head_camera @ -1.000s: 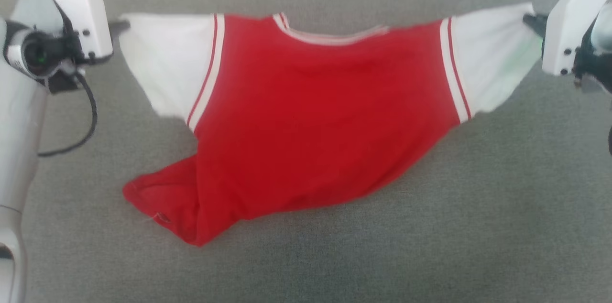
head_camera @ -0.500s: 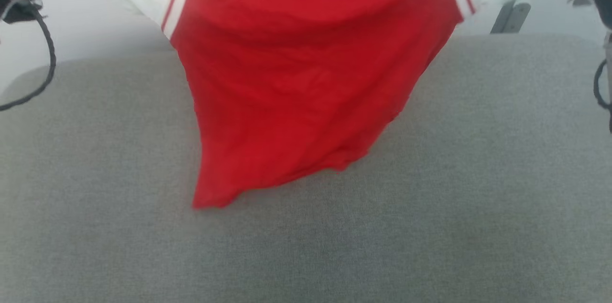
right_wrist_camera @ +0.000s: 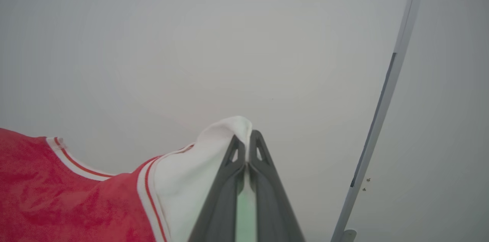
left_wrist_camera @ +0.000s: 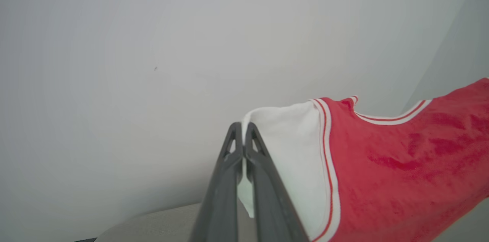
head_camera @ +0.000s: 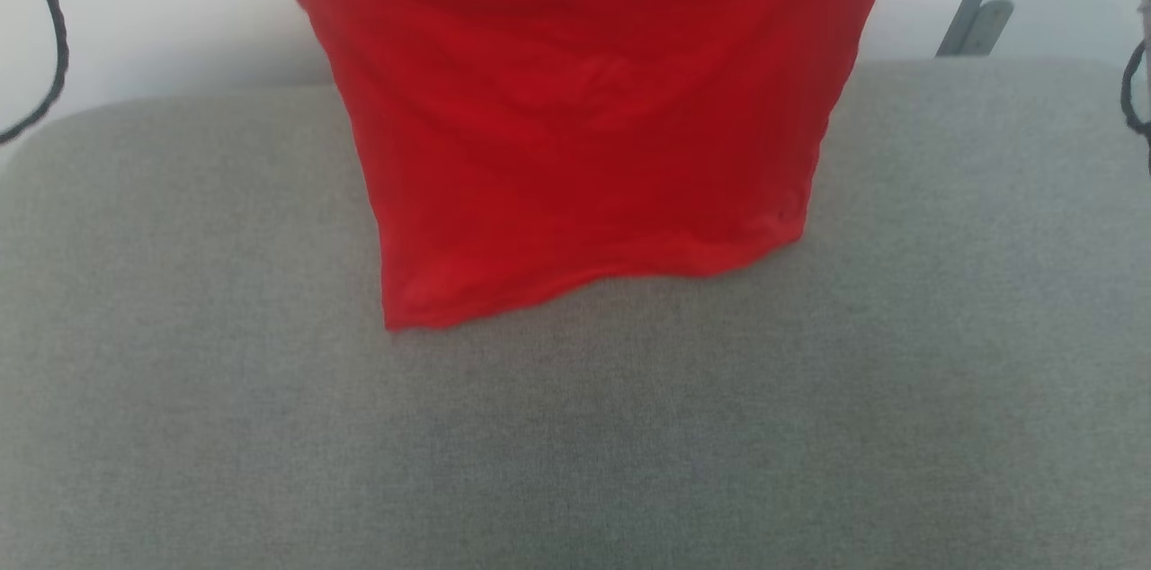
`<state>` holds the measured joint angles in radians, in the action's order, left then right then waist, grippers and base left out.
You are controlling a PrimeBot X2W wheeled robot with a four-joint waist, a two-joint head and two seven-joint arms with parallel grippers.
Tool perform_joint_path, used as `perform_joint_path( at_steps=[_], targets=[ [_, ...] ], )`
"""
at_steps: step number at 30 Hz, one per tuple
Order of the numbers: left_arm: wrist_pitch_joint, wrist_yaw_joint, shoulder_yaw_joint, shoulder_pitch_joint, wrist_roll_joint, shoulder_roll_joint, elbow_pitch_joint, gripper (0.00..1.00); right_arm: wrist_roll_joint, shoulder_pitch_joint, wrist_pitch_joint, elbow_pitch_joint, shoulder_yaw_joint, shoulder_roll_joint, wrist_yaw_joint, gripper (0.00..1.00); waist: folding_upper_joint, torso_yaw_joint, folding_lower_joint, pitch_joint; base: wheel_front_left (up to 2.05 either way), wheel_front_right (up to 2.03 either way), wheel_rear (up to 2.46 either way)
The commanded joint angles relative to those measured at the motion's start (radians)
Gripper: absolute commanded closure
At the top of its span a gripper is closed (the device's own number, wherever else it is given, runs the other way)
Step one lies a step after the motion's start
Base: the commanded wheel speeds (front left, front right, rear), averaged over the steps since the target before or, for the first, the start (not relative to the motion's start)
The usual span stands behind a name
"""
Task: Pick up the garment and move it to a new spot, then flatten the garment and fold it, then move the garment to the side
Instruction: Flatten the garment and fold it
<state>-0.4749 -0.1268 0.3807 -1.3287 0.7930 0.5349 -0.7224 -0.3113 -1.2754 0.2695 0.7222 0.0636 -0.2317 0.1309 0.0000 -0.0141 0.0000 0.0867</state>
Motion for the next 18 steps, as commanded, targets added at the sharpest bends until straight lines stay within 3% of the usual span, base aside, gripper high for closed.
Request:
perform_joint_path(
  at_steps=[1,9,15,18],
  targets=[
    [0.02,-0.002,0.002,-0.022,-0.01,0.0,0.002,1.0,0.011,-0.017,-0.027,0.009,-0.001,0.002,-0.001,1.0,0.0,0.003,0.0,0.034,0.0,0.0,0.0],
    [0.226,-0.003,0.012,-0.171,-0.082,-0.013,-0.03,1.0,0.155,-0.168,-0.272,0.094,-0.006,-0.014,-0.001,1.0,0.0,0.003,0.0,0.22,0.0,0.0,0.0],
    [0.475,-0.003,0.039,-0.31,-0.15,-0.022,-0.055,1.0,0.34,-0.299,-0.496,0.13,-0.06,-0.026,-0.001,1.0,0.0,0.012,0.0,0.343,0.0,0.0,0.0],
    [0.599,-0.003,0.066,-0.355,-0.16,-0.03,-0.068,1.0,0.45,-0.337,-0.53,0.093,-0.088,-0.026,-0.001,1.0,0.0,0.026,0.0,0.391,0.0,0.0,0.0]
  ],
)
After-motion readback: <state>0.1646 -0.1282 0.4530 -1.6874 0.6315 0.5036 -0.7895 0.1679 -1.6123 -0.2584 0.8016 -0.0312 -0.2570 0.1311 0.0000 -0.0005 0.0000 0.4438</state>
